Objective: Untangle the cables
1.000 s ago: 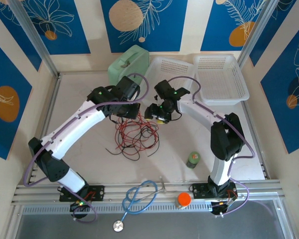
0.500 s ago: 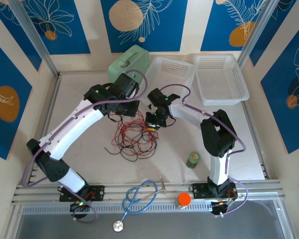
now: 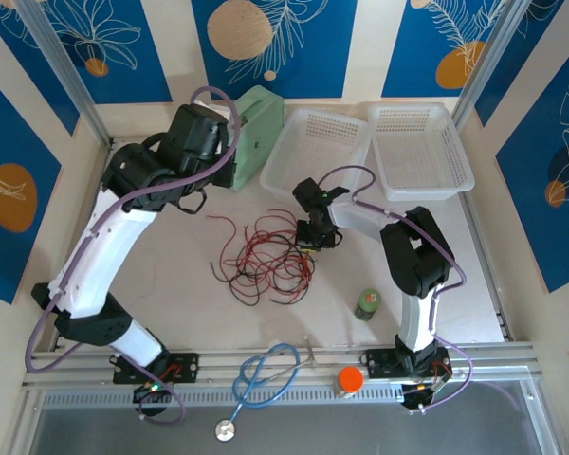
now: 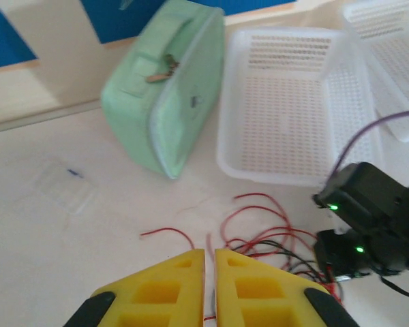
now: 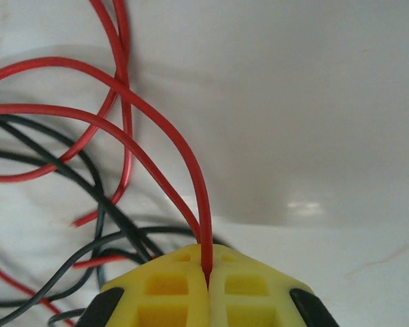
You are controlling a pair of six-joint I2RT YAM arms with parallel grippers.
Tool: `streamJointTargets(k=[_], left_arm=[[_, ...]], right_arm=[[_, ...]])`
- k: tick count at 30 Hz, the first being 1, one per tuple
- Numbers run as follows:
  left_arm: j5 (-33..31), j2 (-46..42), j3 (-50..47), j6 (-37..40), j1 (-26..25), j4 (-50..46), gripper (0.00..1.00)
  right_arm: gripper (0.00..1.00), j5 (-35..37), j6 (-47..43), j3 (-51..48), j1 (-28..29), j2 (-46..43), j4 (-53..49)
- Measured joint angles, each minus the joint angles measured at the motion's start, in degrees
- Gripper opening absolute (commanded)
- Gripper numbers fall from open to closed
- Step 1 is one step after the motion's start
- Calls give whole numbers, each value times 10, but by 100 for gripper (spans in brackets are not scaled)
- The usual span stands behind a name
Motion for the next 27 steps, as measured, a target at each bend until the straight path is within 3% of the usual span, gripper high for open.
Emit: streamJointTargets(k=[3,6,12,20,27], left_arm=[[-18,-14,-13,2,8,-2,21],[-17,-35,-54,1,14,2,28],[78,-56,-206,-10,15,54,34],[195,-71,-421,-65,14,122,43],[251,-137,-579,-162,15,170,67]], right_arm=[[0,25,-6,-7,-5,-1,-3],[15,29,-11,-13,-11,-4,-4],[35,21,-16,-15,-12,-25,-6],[36,9,-16,-15,-3,-139,-23],[40,8,-11,-14,25,-200,-41]])
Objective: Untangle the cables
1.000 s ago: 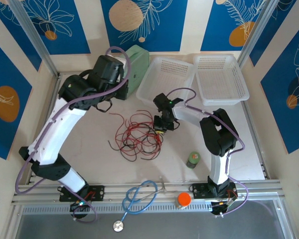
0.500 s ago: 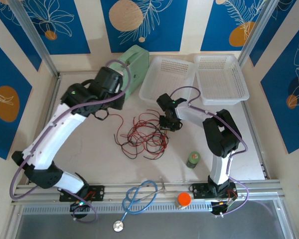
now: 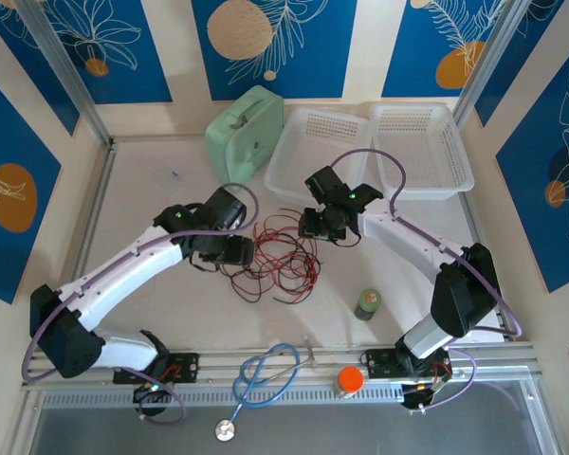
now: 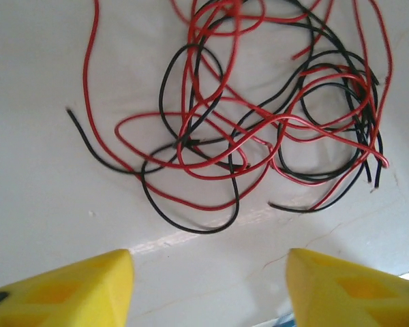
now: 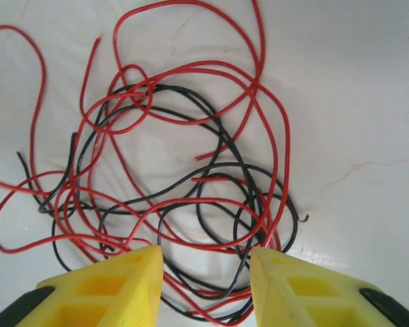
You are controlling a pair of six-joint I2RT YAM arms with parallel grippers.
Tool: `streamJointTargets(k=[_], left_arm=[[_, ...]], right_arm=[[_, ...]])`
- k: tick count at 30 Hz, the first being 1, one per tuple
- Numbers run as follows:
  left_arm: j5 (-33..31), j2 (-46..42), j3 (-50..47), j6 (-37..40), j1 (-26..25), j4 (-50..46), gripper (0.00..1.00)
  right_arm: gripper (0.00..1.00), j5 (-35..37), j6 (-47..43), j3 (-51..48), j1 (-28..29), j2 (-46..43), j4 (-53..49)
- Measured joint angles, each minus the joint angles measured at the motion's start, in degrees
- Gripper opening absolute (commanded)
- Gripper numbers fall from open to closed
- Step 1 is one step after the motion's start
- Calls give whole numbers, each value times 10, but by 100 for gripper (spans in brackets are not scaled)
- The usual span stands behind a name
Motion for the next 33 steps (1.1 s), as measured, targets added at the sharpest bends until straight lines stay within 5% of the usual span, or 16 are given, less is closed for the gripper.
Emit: streamJointTargets(k=[13,25,33], left_arm=[[43,-28,-237,-171,69,242,70],[37,-65,-282,-228,87,374,70],[40,-30,-283,-231,96,411,61]], right_arm=[[41,0,0,-4,11,-26,-13],[41,0,2,-24,13,-43,-13],[40,0,2,-24,17,-43,-13]])
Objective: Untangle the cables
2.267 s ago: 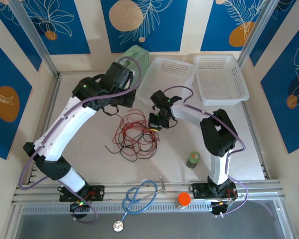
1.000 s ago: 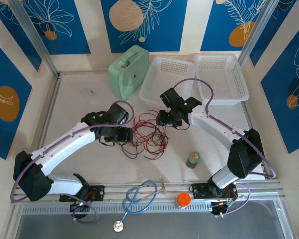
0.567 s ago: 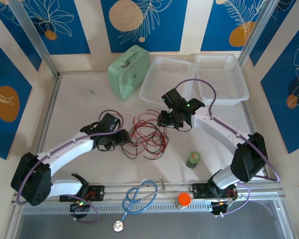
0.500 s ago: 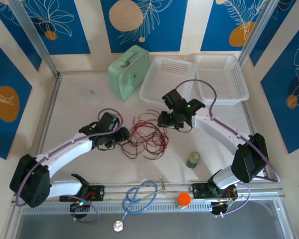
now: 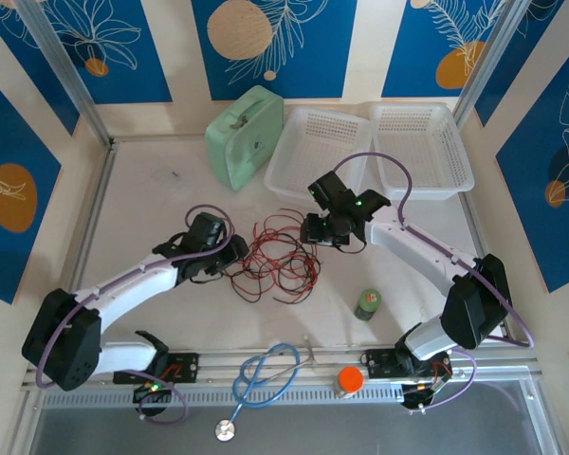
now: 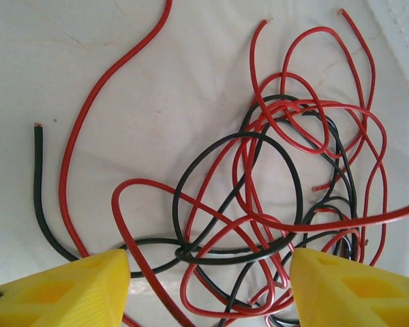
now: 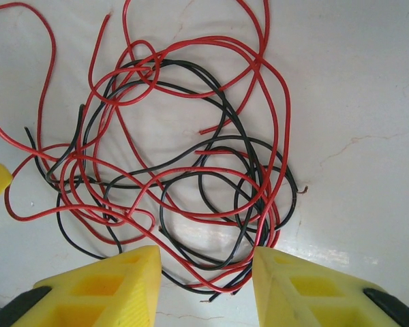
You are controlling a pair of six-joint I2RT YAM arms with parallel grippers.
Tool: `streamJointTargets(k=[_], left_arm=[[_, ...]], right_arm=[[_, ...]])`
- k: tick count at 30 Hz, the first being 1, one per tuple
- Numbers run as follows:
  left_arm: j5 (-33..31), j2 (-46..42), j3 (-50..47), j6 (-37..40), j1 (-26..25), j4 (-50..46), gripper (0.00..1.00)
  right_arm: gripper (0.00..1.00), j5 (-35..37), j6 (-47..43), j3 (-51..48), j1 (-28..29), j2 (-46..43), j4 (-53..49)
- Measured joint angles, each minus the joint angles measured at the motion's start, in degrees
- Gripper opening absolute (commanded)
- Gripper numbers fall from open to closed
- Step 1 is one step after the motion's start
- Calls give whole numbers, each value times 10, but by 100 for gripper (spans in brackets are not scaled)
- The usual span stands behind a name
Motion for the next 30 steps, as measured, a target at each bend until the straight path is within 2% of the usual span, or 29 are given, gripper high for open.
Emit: streamJointTargets(k=[9,20,30], left_arm=[[37,20,0,0,8,13,57],[54,-25,0,5,8,-63,67],[81,26,1,9,8,-50,62]], right_arm=[[40,0,4,0,3,0,0],[40,0,7,0,9,0,0],[40,0,9,-3,13,2,3]])
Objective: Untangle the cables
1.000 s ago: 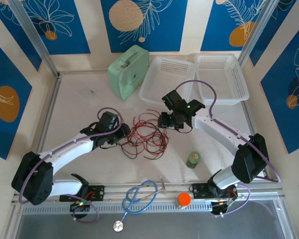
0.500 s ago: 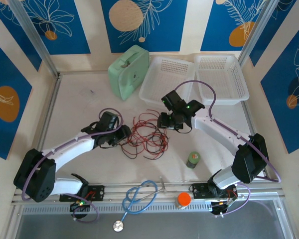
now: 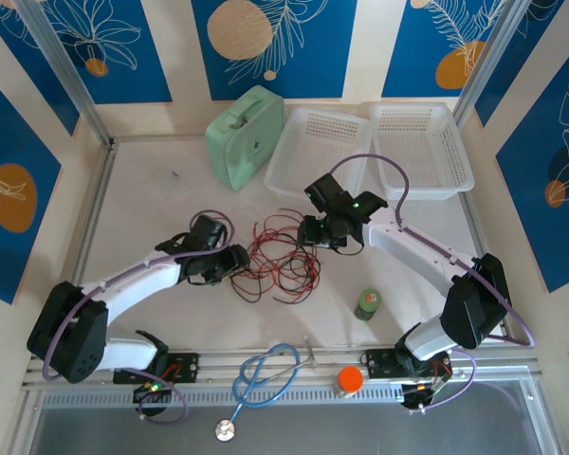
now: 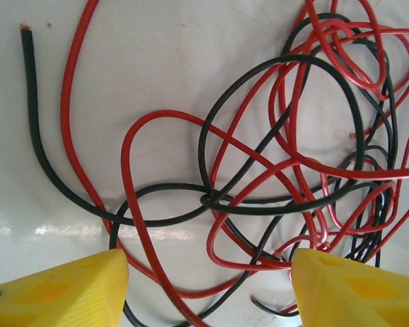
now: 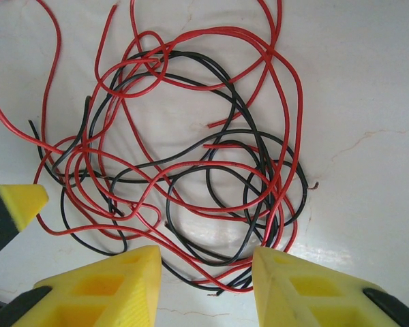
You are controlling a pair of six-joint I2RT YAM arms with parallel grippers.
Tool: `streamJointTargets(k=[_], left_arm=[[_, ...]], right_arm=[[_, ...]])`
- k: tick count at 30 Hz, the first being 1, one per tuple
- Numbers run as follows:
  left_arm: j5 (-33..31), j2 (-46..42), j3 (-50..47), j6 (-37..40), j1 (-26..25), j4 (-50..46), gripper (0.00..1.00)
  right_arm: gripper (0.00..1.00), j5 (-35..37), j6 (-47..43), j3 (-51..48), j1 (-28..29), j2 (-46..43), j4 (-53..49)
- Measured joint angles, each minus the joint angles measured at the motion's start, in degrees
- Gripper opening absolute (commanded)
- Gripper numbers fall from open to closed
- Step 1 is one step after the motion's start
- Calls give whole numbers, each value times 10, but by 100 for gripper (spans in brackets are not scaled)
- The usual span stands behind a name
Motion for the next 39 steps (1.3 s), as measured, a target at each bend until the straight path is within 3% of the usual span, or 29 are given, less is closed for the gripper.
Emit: streamJointTargets(k=[4,7,12,19,26,32,39], left_arm=[[0,21,0,3,0,18,50],[-1,36,0,3,1,30,35],[-7,32,11,6,1,28,0],[-18,-10,65,34,1,-34,0],[-13,-12,305,142,1,-164,0],[18,33,493,238,0,-219,0],[60,87,581,296,-6,-259,0]], right_arm=[[40,0,2,-4,0,0,-1],[40,0,2,-4,0,0,0],[40,0,4,-5,0,0,0],[40,-1,4,-9,1,0,1],[49,-34,3,-9,2,2,24],[52,-98,4,-9,2,2,91],[51,-125,18,-8,0,6,180]])
